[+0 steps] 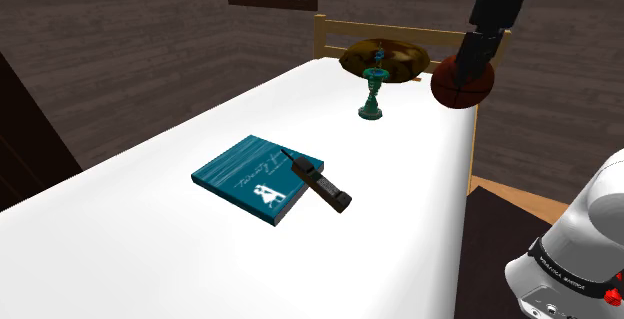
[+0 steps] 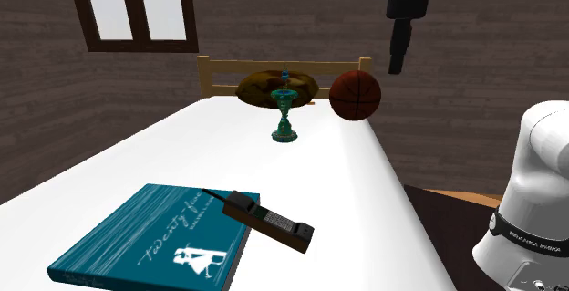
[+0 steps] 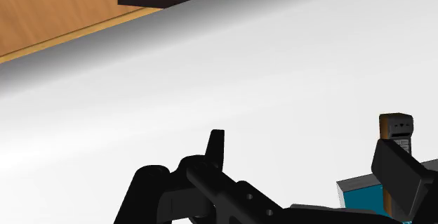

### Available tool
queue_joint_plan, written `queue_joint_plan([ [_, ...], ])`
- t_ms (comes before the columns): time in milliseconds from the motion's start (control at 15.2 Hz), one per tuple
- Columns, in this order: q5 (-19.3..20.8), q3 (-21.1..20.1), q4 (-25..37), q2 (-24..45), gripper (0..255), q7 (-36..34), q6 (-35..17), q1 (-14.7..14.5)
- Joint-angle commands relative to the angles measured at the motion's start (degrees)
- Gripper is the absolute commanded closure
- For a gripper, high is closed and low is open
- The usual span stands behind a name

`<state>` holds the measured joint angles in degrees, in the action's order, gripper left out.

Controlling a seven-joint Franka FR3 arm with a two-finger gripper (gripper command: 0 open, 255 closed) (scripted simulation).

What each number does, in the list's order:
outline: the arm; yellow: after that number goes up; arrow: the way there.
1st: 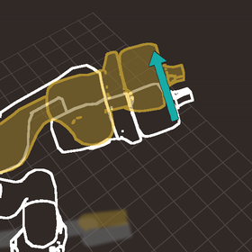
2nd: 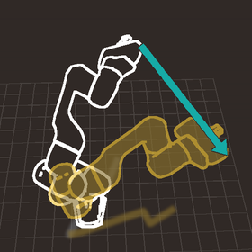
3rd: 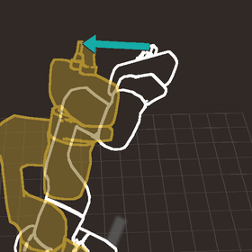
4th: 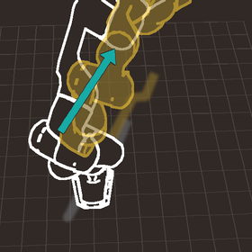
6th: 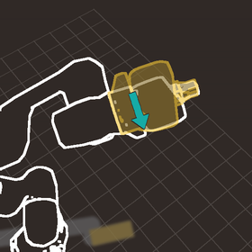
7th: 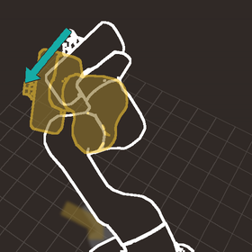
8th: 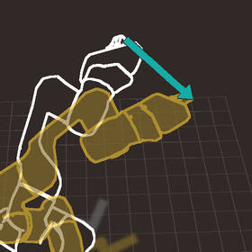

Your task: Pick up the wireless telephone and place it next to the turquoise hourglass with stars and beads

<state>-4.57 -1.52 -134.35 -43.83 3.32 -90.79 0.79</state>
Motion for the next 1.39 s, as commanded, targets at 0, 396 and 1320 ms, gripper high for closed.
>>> queue_joint_plan([
  [0, 0.0, 0.0, 0.0, 0.0, 0, 0.0, 0.0, 0.0],
  [396, -3.34, -5.05, -6.14, 2.92, 0, -3.13, -12.6, -2.42],
  [1320, -5.61, -18.33, -8.81, 22.31, 0, -11.79, -43.14, -5.8],
])
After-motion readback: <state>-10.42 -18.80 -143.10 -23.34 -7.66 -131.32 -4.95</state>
